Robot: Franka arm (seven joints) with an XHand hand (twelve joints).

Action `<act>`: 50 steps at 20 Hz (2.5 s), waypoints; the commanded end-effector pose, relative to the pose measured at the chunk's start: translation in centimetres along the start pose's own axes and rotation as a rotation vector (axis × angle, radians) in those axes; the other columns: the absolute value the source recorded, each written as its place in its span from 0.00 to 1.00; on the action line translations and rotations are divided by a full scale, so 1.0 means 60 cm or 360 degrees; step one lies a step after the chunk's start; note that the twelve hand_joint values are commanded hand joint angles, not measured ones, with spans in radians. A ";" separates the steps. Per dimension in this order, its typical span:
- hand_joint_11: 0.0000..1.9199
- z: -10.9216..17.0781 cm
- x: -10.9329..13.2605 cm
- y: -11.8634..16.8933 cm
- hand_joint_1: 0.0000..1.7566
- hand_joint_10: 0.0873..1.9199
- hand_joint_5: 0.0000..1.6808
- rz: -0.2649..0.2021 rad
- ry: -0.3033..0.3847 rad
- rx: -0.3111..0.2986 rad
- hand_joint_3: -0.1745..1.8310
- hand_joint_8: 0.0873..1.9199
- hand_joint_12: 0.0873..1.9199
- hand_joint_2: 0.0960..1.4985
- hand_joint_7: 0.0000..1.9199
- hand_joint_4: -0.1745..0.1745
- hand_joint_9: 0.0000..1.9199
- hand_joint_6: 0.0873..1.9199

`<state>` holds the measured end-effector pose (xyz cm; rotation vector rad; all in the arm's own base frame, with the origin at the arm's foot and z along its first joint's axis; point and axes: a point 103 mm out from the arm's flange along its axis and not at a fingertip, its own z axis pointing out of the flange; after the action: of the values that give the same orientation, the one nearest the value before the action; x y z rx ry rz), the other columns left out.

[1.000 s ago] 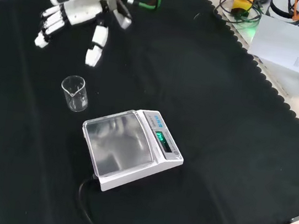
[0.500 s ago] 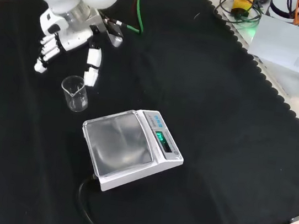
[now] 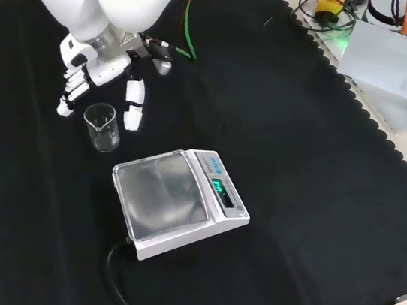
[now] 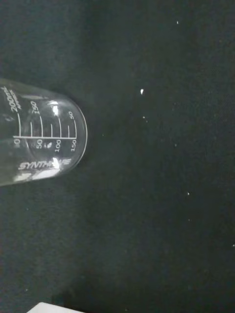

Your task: Pick up the beaker.

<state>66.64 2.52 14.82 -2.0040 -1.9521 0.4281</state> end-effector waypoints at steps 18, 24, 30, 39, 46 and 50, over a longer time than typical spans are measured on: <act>0.00 0.092 -0.023 0.043 0.32 0.44 0.04 0.0114 -0.0044 0.0120 0.11 0.26 0.73 0.41 0.00 0.73 0.08 0.00; 0.15 0.089 -0.023 0.030 0.51 0.39 0.21 0.0165 0.0019 -0.0086 0.14 0.32 0.76 0.44 0.15 0.73 0.25 0.00; 0.45 0.096 -0.016 0.024 0.62 0.26 0.43 0.0201 0.0091 -0.0319 0.31 0.36 0.61 0.34 0.40 0.85 0.53 0.41; 0.74 0.096 -0.016 0.024 0.74 0.10 0.76 0.0249 0.0077 -0.0479 0.27 0.25 0.38 0.50 0.68 0.02 0.77 0.25; 0.78 0.054 -0.012 0.003 0.74 0.07 0.80 0.0205 0.0071 -0.0532 0.45 0.20 0.33 0.34 0.75 0.60 0.81 0.23; 0.78 0.013 -0.002 -0.021 0.74 0.07 0.80 0.0161 0.0062 -0.0563 0.45 0.20 0.32 0.34 0.75 0.61 0.81 0.23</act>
<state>65.49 1.75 10.58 -2.3237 -1.9683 0.1043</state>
